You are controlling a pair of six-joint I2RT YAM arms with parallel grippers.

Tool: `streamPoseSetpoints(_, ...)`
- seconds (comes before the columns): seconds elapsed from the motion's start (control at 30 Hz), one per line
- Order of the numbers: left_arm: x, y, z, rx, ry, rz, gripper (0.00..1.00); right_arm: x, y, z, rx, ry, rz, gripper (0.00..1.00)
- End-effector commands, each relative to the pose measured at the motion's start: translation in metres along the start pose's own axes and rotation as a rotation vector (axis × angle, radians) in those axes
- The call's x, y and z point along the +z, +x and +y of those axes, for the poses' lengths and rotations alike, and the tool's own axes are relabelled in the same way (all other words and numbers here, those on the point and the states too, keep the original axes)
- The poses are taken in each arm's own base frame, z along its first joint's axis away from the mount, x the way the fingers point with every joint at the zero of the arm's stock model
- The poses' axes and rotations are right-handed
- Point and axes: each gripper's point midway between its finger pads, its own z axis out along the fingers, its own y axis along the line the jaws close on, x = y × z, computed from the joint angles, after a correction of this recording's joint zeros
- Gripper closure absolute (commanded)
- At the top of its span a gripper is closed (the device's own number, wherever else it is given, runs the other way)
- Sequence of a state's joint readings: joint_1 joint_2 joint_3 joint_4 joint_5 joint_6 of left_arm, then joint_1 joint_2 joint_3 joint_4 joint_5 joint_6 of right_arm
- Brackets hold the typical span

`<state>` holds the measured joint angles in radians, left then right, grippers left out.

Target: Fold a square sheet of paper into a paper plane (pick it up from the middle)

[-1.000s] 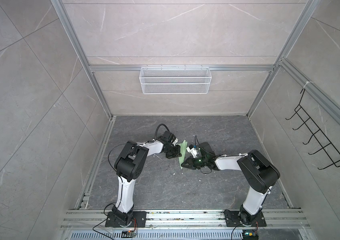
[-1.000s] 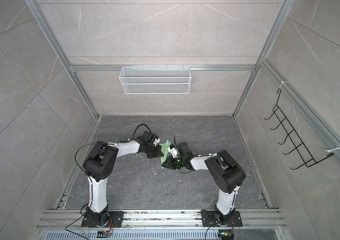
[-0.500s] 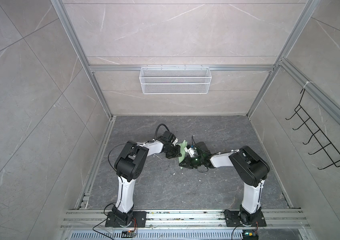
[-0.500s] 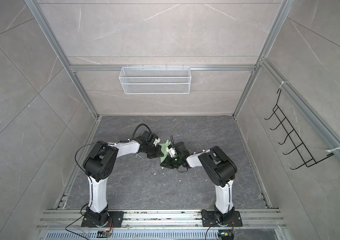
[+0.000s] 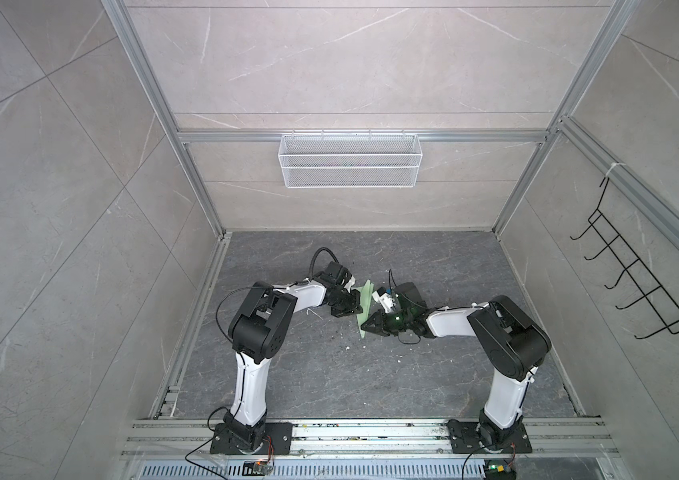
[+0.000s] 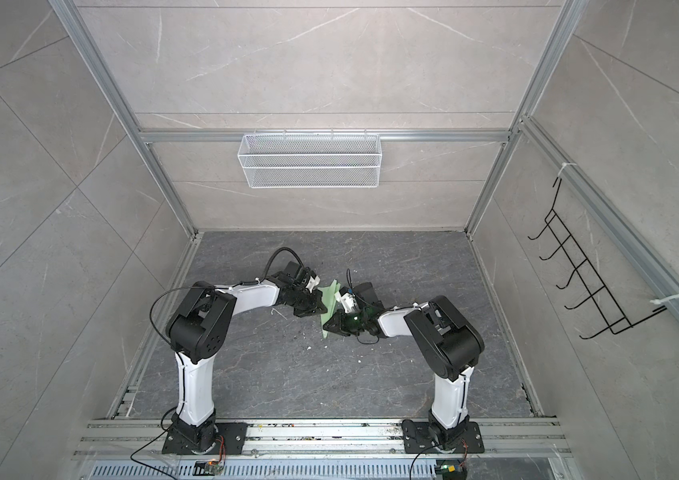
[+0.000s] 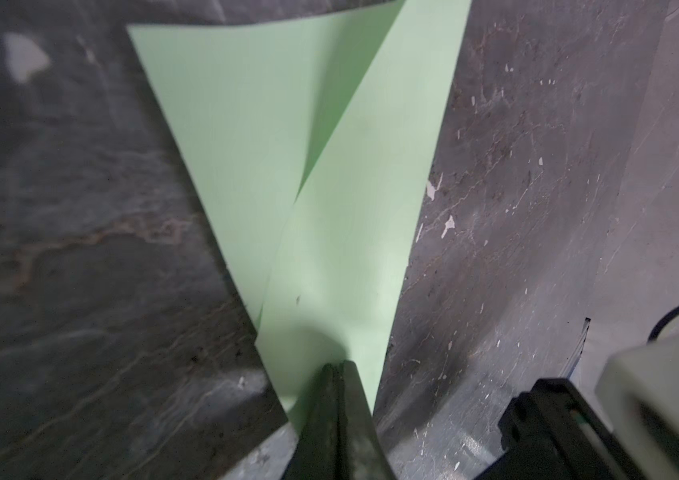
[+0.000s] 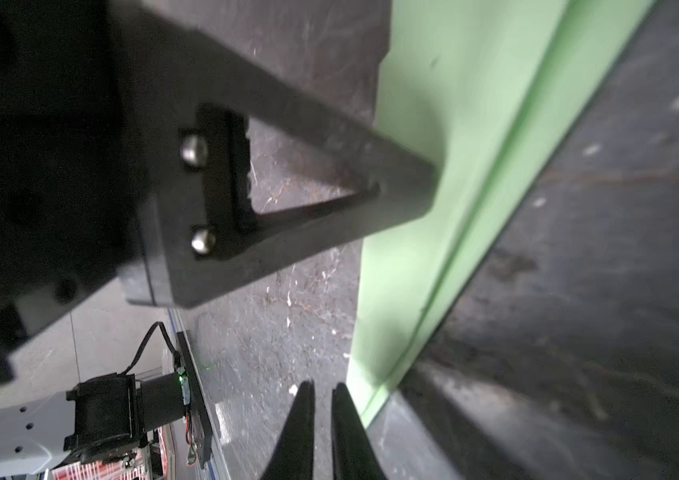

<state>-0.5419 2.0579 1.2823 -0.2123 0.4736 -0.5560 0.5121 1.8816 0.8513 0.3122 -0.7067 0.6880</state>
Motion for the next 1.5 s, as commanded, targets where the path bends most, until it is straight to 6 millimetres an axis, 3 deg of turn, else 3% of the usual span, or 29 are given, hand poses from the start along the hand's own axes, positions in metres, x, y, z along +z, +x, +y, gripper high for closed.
streamPoseSetpoints(0.0, 0.017, 0.023, 0.041, -0.026, -0.145, 0.067, 1.0, 0.003, -0.03, 0.0, -0.006, -0.024, -0.048, 0.87)
streamPoseSetpoints(0.2, 0.016, 0.025, 0.042, -0.024, -0.148, 0.071, 1.0, 0.022, -0.04, -0.011, 0.014, -0.031, -0.025, 0.9)
streamPoseSetpoints(0.63, 0.017, 0.031, 0.045, -0.012, -0.152, 0.094, 1.0, 0.02, -0.07, -0.047, 0.073, 0.019, -0.088, 0.93)
streamPoseSetpoints(1.2, 0.014, 0.029, 0.04, 0.012, -0.145, 0.096, 1.0, 0.01, -0.144, -0.079, 0.119, 0.053, -0.192, 0.91)
streamPoseSetpoints(1.33, 0.007, 0.018, 0.025, 0.037, -0.108, 0.065, 1.0, 0.002, -0.16, -0.072, 0.091, 0.063, -0.208, 0.89)
streamPoseSetpoints(1.47, -0.019, -0.008, -0.02, 0.085, 0.013, -0.032, 0.96, -0.025, -0.167, -0.048, 0.013, 0.105, -0.252, 0.81)
